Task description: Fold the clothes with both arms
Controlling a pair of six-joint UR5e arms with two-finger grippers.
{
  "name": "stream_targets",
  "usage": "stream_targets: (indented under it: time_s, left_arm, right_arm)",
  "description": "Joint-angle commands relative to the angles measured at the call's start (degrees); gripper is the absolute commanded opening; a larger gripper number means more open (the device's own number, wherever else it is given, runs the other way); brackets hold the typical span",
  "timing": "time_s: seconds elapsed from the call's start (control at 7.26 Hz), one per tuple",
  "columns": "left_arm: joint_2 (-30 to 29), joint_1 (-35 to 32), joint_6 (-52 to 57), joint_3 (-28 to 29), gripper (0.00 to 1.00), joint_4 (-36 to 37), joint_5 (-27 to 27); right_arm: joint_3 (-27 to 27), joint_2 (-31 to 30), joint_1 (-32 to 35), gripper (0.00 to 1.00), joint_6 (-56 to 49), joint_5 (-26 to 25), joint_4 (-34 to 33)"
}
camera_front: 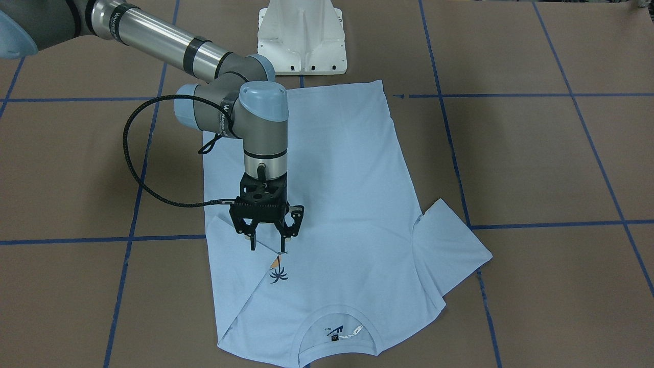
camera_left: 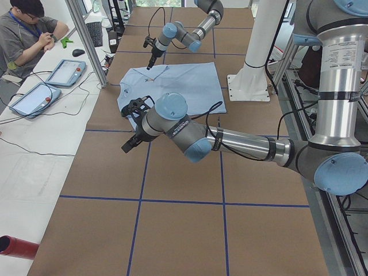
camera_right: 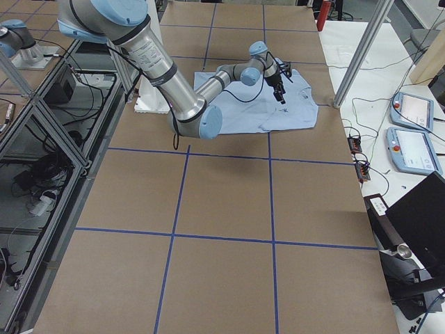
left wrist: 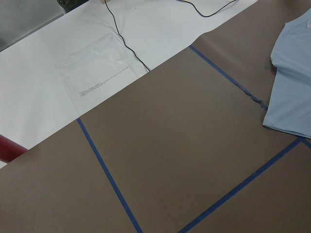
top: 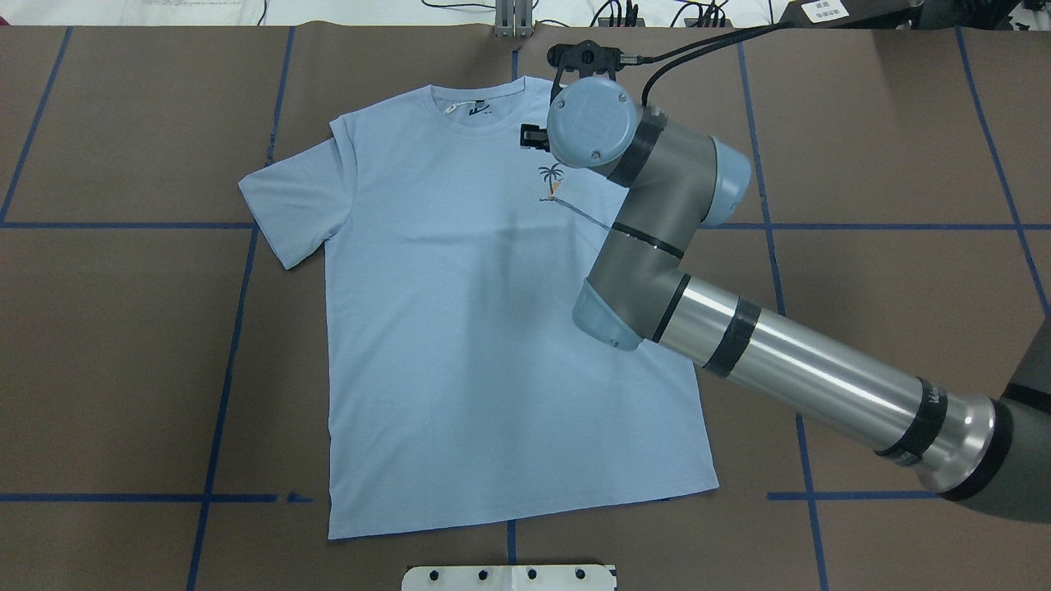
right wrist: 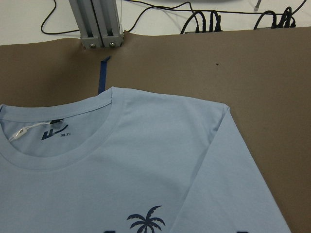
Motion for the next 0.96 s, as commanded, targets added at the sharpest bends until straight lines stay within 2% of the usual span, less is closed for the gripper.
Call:
stream_targets:
  time_s: [0.0,0.14,0.28,0.41,0.55,0.83]
  left_arm:
    - [-6.4,9.2,-15.7,4.1,1.00,-1.2,0.5]
    - [-9.1,12.7,-22.8,5.7,0.93,-1.2,3.2]
    - [-11.9,17.4,-30.6,7.4,0.80,-1.5,8.9]
    - [-15.3,21.9,-39.5,9.7,0.67,-1.7,12.3]
    - [-17.2,26.8,-45.0,12.3,0.64,-4.0,16.6]
    - [-22.6,33.4,-54.2,22.3,0.63,-10.4,26.2]
  right_arm:
    - [0.2,-0.5,8.1,1.00,-7.7,11.5,-0.2]
    - [0.5,-1.9,12.1,1.00,-12.5,16.7,-0.1]
    - [2.0,-4.8,16.5,1.00,-19.1,22.3,0.0]
    - [3.8,-7.9,20.5,1.00,-24.4,27.0,0.2]
    - [5.4,-10.5,23.2,1.00,-28.0,29.9,0.3]
    - [6.8,-12.2,24.3,1.00,-29.3,30.8,0.4]
